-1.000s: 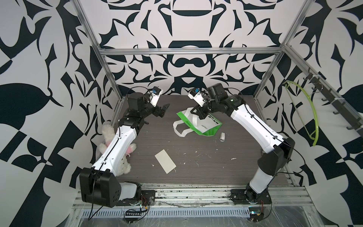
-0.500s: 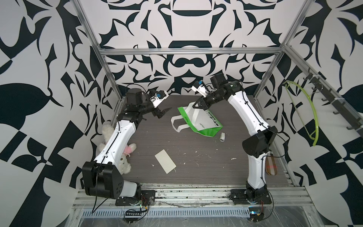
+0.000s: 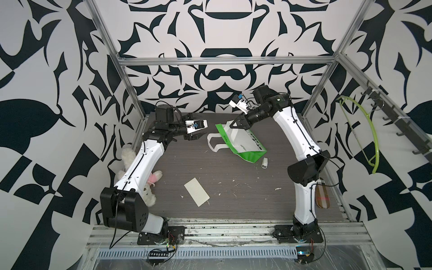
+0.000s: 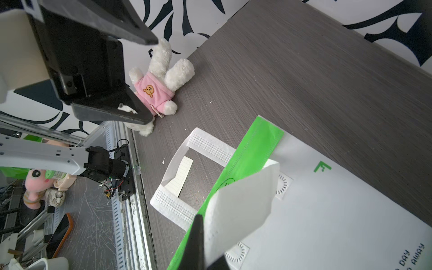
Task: Staple the receipts to the bags
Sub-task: Pick up the takeout bag at the center of the board.
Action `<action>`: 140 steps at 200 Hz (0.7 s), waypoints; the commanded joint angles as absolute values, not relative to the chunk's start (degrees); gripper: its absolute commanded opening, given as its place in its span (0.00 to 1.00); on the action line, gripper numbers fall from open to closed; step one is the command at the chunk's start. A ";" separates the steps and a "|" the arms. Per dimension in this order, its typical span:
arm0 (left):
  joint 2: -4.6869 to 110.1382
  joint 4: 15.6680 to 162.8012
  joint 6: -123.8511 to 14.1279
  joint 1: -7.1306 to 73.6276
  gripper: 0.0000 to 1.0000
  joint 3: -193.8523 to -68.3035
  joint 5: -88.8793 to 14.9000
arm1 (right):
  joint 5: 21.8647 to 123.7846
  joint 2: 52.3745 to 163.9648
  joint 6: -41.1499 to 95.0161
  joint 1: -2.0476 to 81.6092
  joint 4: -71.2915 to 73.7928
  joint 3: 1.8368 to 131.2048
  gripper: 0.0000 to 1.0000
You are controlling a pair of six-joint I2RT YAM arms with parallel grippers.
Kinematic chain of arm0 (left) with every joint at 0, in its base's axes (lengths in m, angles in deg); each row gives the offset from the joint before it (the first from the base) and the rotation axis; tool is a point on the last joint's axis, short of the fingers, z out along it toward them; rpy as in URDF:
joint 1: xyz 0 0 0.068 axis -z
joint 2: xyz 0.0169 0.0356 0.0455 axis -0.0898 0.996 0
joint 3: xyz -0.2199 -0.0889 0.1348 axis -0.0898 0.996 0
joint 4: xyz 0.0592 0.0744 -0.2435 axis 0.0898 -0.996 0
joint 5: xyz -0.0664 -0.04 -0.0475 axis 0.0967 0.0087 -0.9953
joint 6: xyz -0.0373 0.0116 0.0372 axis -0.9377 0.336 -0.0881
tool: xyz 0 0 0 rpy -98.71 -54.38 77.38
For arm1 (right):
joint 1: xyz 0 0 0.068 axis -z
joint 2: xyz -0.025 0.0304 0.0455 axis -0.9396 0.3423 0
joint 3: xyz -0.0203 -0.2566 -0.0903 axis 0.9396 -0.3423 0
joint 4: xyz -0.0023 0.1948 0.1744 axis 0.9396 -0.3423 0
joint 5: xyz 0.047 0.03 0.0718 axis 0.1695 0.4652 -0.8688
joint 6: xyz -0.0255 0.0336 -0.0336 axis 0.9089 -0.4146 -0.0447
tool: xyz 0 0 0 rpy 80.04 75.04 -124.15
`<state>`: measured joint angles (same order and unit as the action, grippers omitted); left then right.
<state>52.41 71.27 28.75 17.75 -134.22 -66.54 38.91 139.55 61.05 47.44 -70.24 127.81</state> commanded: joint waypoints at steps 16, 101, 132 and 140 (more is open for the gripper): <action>52.33 84.41 29.15 19.83 0.55 -129.45 -65.46 | 36.18 137.77 61.11 47.31 -70.39 129.82 0.00; 57.26 67.08 44.36 24.02 0.46 -136.60 -63.82 | 34.12 137.87 60.75 47.31 -69.49 128.92 0.00; 58.18 68.76 45.70 24.79 0.44 -136.25 -62.27 | 33.46 137.95 60.88 47.31 -69.54 128.89 0.00; 58.45 68.74 46.16 25.05 0.44 -136.20 -62.05 | 33.07 137.88 60.84 47.31 -69.52 128.75 0.00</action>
<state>57.08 71.12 43.28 24.29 -134.88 -63.11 35.63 139.55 60.96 47.44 -70.18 127.83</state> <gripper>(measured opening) 0.445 0.047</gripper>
